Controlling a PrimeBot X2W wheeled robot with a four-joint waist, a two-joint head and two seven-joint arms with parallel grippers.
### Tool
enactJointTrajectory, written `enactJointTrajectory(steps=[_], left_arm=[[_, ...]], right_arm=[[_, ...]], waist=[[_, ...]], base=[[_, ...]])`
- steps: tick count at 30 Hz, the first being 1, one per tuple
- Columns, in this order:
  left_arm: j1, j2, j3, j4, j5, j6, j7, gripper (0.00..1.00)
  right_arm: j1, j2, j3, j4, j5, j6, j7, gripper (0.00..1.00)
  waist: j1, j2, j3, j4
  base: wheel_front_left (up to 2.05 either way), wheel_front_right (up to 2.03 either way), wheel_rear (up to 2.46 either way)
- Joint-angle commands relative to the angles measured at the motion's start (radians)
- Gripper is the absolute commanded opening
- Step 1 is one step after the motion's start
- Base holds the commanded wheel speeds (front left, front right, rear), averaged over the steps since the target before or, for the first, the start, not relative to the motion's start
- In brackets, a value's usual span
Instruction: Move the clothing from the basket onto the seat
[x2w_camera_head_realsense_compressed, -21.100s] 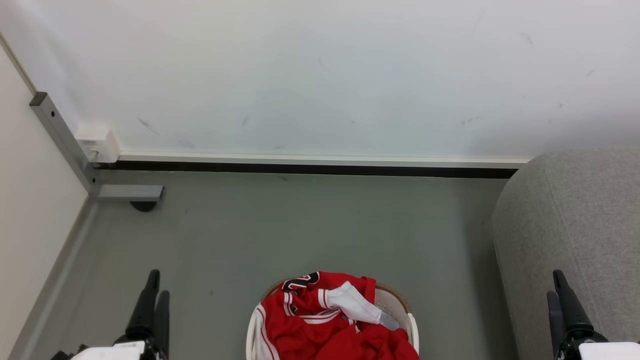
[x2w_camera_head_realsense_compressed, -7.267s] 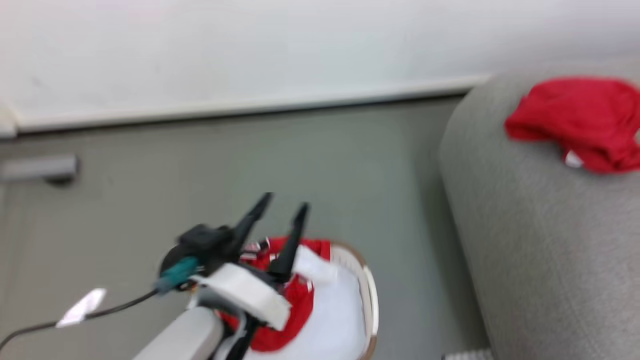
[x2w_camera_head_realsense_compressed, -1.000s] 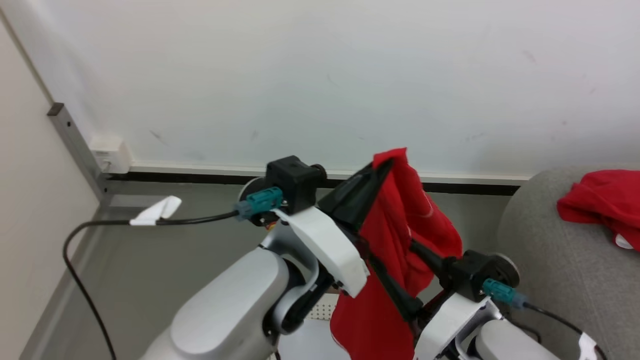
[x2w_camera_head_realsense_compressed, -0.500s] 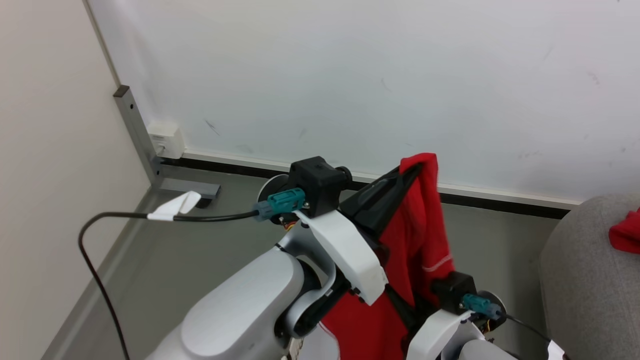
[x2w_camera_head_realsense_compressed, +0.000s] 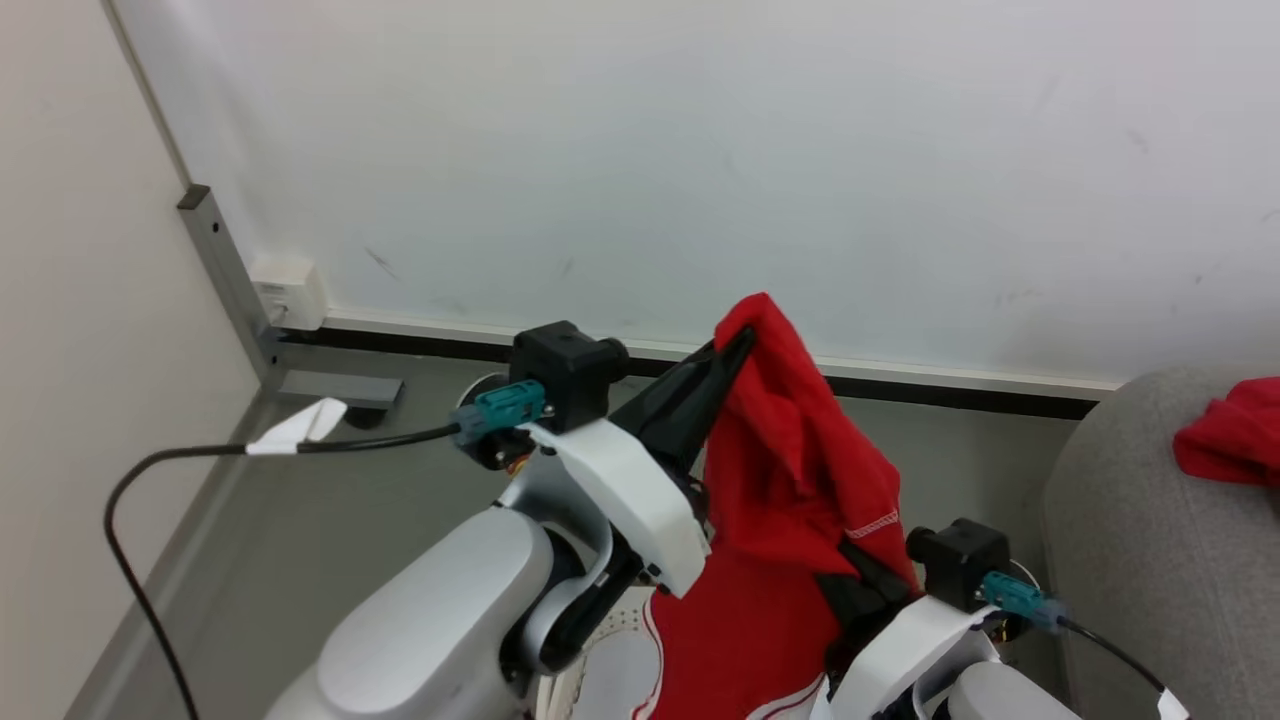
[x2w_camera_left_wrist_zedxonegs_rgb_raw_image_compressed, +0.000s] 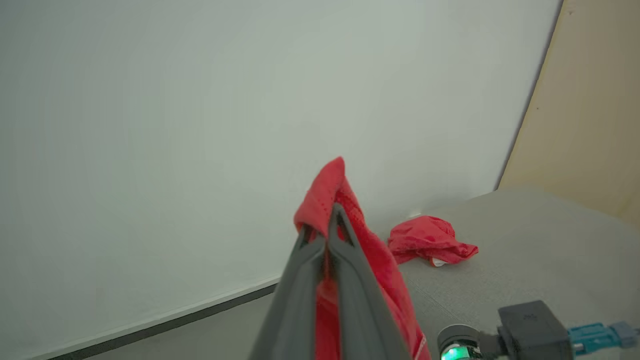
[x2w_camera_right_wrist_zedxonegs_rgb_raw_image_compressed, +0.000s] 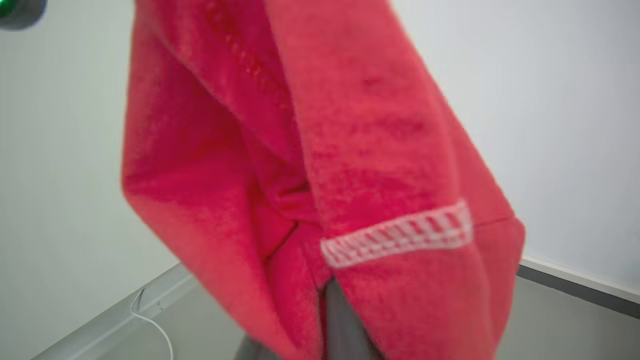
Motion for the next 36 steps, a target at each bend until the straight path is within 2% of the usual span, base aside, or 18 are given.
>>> enactJointTrajectory(steps=[1,8,14,15,16,23,32,36], left_arm=[[0.020,0.010,0.005,0.006,-0.004,0.005,-0.005,0.00],[0.071,0.060,0.011,-0.015,0.011,0.022,-0.033,0.00],[0.149,0.081,-0.018,-0.095,0.017,0.027,-0.058,0.00],[0.162,0.075,-0.025,-0.109,0.013,0.026,-0.062,0.31],[0.171,0.071,-0.032,-0.118,0.011,0.025,-0.063,1.00],[0.202,0.056,-0.072,-0.151,0.031,0.028,-0.078,1.00],[0.214,0.065,-0.094,-0.142,0.056,0.035,-0.097,1.00],[0.216,0.067,-0.109,-0.123,0.077,0.032,-0.115,1.00]], right_arm=[[0.021,-0.010,-0.020,-0.029,-0.010,-0.002,-0.004,0.00],[0.095,-0.056,-0.182,-0.185,-0.071,-0.002,-0.004,0.00],[0.149,-0.087,-0.353,-0.282,-0.141,-0.002,-0.004,0.00],[0.158,-0.092,-0.380,-0.293,-0.149,-0.002,-0.004,0.00],[0.165,-0.094,-0.397,-0.304,-0.158,-0.002,-0.004,0.00],[0.196,-0.112,-0.484,-0.362,-0.200,-0.002,-0.004,0.00],[0.247,-0.129,-0.561,-0.446,-0.237,-0.002,0.017,0.00],[0.276,-0.131,-0.590,-0.477,-0.242,-0.002,0.031,0.00]], waist=[[-0.0001,0.0000,0.003,-0.016],[-0.0001,0.0000,0.010,-0.096],[-0.0001,0.0000,0.020,-0.194],[-0.0001,0.0000,0.022,-0.209],[-0.0001,0.0000,0.024,-0.225],[-0.0001,0.0000,0.044,-0.355],[-0.0001,0.0000,0.065,-0.519],[-0.0001,0.0000,0.075,-0.557]], base=[[0.00,0.00,0.00],[0.00,0.00,0.00],[0.00,0.00,0.00],[0.00,0.00,0.00],[0.00,0.00,0.00],[0.00,0.00,0.00],[0.00,0.00,0.00],[0.00,0.00,0.00]])
